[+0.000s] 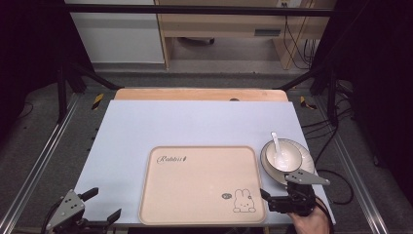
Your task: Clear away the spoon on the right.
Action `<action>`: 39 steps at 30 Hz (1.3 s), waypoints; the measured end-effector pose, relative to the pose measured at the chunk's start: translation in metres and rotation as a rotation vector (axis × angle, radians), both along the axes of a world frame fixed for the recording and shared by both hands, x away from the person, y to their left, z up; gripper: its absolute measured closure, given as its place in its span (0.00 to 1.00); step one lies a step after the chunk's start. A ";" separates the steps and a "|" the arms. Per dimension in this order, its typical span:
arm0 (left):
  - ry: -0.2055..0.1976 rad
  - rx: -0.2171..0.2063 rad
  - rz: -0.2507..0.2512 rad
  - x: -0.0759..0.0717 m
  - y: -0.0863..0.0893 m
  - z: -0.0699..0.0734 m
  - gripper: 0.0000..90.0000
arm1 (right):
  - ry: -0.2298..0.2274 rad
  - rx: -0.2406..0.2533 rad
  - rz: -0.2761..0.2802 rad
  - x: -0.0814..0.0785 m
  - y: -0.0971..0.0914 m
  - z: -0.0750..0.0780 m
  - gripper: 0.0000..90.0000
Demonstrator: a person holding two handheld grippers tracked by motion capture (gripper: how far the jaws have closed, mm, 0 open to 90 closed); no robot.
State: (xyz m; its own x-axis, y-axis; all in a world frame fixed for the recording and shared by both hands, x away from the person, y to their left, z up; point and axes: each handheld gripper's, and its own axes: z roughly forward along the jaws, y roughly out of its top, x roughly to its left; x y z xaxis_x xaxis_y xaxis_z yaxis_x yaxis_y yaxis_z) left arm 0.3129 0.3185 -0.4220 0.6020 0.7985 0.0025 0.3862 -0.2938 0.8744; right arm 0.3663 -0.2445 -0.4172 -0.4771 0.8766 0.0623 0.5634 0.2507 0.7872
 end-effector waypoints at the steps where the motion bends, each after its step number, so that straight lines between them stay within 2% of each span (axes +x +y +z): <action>1: 0.000 0.000 0.000 0.000 0.000 0.000 0.00 | 0.004 -0.002 0.000 0.001 0.000 0.001 0.02; 6: 0.000 0.001 -0.001 0.000 0.000 0.000 0.00 | 0.006 -0.024 0.007 0.005 0.000 0.001 0.02; 7: -0.001 0.003 -0.001 0.000 0.000 0.000 0.00 | 0.018 -0.015 0.005 0.006 0.001 0.001 0.02; 11: 0.000 0.007 -0.003 0.000 0.000 0.000 0.00 | 0.023 -0.028 0.011 0.009 0.000 -0.001 0.02; 13: 0.000 0.006 -0.002 0.000 0.000 0.000 0.00 | 0.029 -0.015 0.002 0.010 0.001 -0.001 0.02; 17: 0.000 0.006 -0.001 0.000 0.000 0.000 0.00 | 0.012 -0.030 0.013 0.013 -0.001 0.002 0.02; 26: 0.000 0.007 -0.001 0.000 0.000 0.000 0.00 | 0.002 -0.017 0.003 0.023 -0.002 0.010 0.03; 29: 0.001 0.008 -0.001 0.000 0.000 0.000 0.00 | 0.013 -0.014 0.000 0.027 -0.002 0.013 0.03; 39: 0.001 0.012 -0.001 0.000 -0.001 0.000 0.01 | 0.002 -0.042 -0.017 0.039 -0.003 0.016 0.02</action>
